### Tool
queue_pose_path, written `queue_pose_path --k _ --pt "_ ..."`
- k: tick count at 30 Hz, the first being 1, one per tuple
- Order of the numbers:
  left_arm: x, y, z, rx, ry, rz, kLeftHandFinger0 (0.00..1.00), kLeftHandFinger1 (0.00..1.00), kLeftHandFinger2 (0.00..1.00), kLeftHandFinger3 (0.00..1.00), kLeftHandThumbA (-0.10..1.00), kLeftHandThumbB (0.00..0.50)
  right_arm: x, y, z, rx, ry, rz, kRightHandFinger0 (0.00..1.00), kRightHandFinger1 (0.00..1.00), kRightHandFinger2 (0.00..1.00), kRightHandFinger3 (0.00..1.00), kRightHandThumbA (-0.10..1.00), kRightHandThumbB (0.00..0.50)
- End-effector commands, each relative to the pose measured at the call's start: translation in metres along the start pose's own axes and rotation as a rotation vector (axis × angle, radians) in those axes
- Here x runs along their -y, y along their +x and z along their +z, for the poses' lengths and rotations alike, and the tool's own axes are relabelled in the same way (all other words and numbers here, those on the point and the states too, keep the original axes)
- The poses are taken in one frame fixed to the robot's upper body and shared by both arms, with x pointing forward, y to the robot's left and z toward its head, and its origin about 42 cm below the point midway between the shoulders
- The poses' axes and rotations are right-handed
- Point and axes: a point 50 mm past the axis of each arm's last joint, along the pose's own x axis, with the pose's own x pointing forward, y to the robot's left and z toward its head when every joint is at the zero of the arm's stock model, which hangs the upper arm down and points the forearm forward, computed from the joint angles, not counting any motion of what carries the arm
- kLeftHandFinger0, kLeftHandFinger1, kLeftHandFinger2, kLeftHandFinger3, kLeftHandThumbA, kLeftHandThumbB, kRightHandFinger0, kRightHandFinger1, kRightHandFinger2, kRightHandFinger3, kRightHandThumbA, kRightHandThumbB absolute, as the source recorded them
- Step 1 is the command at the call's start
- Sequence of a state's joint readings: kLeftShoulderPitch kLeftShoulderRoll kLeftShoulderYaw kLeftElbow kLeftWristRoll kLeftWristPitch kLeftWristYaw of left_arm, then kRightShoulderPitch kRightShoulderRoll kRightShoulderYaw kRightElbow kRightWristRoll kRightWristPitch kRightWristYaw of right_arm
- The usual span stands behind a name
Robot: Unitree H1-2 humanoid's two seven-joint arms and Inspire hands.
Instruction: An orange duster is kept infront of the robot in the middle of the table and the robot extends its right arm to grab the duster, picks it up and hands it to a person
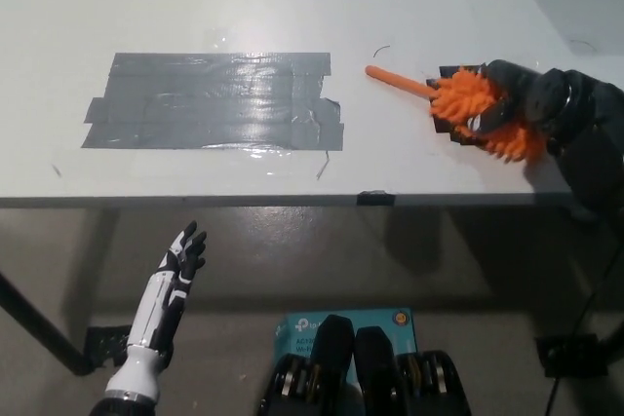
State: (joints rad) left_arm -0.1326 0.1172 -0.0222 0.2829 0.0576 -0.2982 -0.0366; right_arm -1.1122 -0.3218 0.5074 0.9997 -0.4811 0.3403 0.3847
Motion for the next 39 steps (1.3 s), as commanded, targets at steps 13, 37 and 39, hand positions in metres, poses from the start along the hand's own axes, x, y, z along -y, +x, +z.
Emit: queue_pose_path --k 13,37,39 --pt "-0.007 0.017 0.017 0.073 0.027 -0.014 1.0 1.0 1.0 1.0 0.97 0.187 0.014 -0.005 0.001 -0.019 -0.05 0.003 0.09 0.52 0.6 1.0 -0.1 0.165" --pt "-0.01 0.022 0.02 0.073 0.018 -0.009 1.0 1.0 1.0 1.0 0.96 0.145 0.035 -0.023 -0.023 0.513 1.406 0.14 0.05 0.58 0.95 1.0 -0.1 0.108" --pt "-0.01 0.022 0.02 0.071 0.02 -0.007 1.0 1.0 1.0 1.0 0.96 0.148 0.036 -0.026 -0.019 0.585 1.486 0.186 0.06 0.56 0.93 1.0 -0.1 0.133"
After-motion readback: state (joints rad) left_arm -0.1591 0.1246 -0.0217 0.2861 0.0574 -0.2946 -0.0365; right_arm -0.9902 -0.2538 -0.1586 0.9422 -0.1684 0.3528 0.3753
